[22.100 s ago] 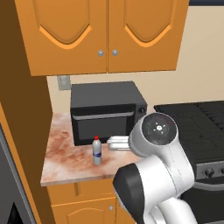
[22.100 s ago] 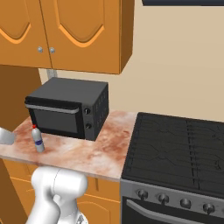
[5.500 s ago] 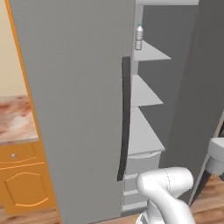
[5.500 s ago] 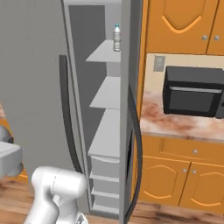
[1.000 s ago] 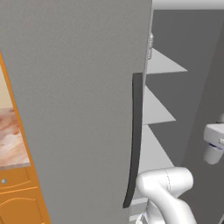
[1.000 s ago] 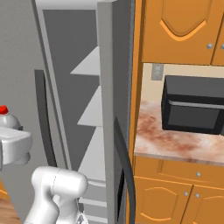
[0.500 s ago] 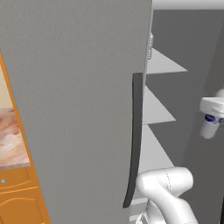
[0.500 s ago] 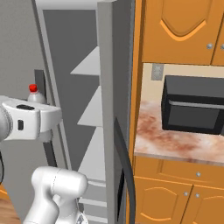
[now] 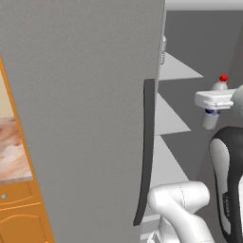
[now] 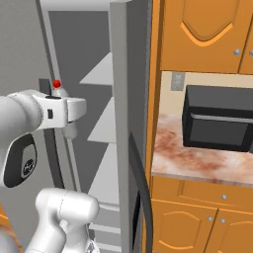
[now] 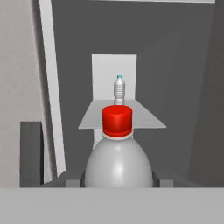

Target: Take the bottled waters from the counter and place them in the freezer to freeze. Close the freezer door after placing the bottles.

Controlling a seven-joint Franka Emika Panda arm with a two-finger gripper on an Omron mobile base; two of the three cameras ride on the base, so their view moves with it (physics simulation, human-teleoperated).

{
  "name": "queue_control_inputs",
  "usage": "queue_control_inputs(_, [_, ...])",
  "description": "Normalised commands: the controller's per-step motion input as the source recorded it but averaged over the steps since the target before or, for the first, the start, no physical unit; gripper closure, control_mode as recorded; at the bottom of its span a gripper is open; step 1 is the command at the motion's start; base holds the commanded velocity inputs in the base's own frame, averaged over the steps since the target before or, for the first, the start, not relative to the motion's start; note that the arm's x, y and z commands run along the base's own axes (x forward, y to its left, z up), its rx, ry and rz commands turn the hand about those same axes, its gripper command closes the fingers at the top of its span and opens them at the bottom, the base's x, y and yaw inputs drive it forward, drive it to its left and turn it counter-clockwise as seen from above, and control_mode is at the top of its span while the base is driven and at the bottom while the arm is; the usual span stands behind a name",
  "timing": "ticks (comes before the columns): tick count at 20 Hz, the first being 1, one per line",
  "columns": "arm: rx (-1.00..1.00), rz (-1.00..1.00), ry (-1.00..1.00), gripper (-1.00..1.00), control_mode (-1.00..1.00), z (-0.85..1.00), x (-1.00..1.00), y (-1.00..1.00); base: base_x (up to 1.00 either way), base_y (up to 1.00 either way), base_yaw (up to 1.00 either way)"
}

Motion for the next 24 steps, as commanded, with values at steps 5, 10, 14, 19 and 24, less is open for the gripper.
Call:
queue_control_inputs(5, [-0.05,0.00,0.00,1.00,-1.00,0.12,0.61,-0.22,0.00,0.00,0.00])
queue_control_inputs(10, [-0.07,0.00,0.00,1.00,-1.00,0.06,0.58,-0.13,0.00,0.00,0.00])
queue_control_inputs(14, [-0.06,0.00,0.00,1.00,-1.00,0.00,0.58,0.00,0.00,0.00,0.00])
queue_control_inputs(19, [0.00,0.00,0.00,1.00,-1.00,0.00,0.53,-0.10,0.00,0.00,0.00])
queue_control_inputs(24, [0.00,0.00,0.00,1.00,-1.00,0.00,0.59,-0.04,0.00,0.00,0.00])
